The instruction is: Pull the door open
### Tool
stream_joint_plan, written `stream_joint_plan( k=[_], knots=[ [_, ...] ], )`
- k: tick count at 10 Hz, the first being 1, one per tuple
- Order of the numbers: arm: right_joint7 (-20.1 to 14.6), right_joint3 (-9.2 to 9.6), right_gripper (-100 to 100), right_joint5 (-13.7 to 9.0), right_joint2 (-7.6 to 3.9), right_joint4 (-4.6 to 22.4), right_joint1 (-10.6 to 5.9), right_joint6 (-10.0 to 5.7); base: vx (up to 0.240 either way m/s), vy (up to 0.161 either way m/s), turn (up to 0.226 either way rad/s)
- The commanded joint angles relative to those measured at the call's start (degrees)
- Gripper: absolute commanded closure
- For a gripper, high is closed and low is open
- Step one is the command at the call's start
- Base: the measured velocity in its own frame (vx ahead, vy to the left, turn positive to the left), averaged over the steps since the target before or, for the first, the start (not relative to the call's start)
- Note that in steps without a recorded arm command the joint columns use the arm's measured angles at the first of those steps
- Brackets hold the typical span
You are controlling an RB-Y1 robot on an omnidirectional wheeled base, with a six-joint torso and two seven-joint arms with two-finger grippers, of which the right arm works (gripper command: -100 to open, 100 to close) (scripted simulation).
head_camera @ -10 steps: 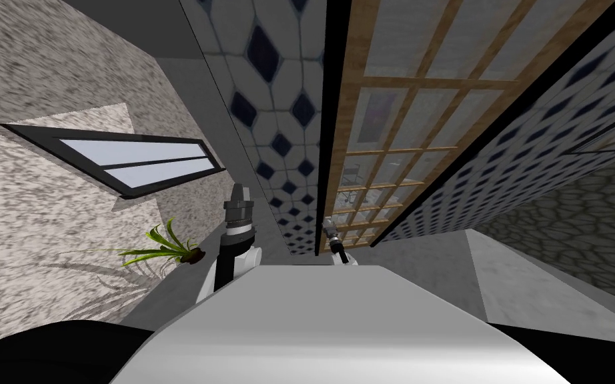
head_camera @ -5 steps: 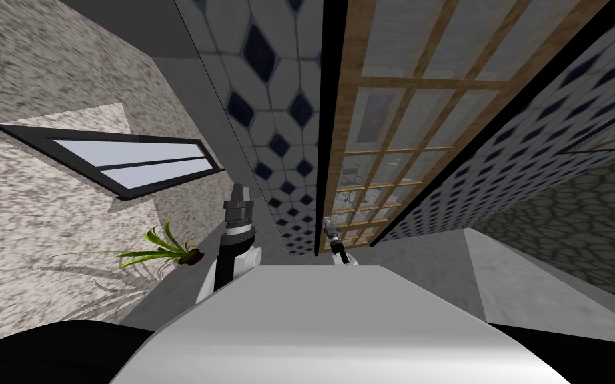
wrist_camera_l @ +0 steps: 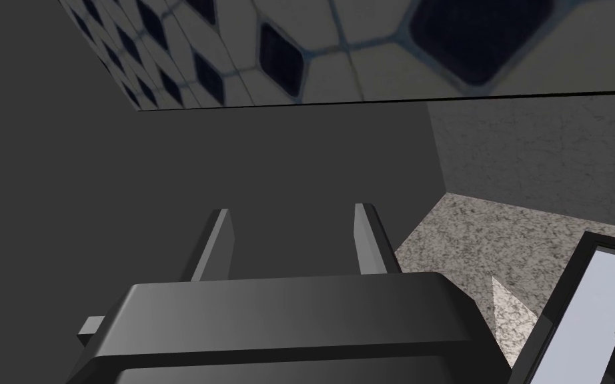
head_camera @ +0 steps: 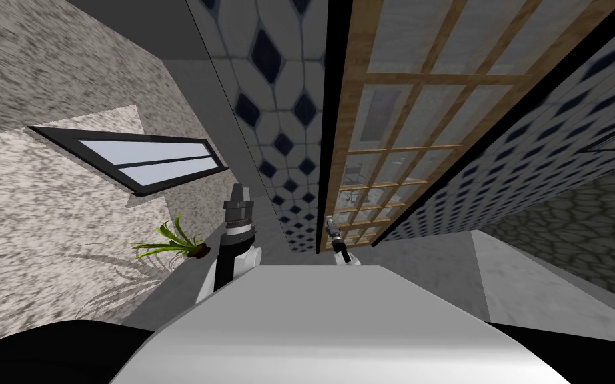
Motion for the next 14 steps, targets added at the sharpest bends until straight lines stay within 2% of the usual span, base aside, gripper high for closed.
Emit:
stream_joint_plan(
  k=[1,6,9,10,14],
  knots=[
    [-2.48,0.54,100,0.13,0.3,-0.39,0.81,0.64,-0.117,0.034,0.086],
    [-9.25,0.22,100,-0.56,-0.79,-0.58,1.11,0.65,-0.065,0.024,0.091],
    [-9.25,0.22,100,-0.56,-0.79,-0.58,1.11,0.65,-0.012,0.008,0.007],
    [-11.05,0.14,100,-0.75,-1.04,-0.63,1.19,0.65,-0.019,0.003,0.072],
    [-11.05,0.14,100,-0.75,-1.04,-0.9,1.19,0.65,-0.004,0.0,0.01]
  ],
)
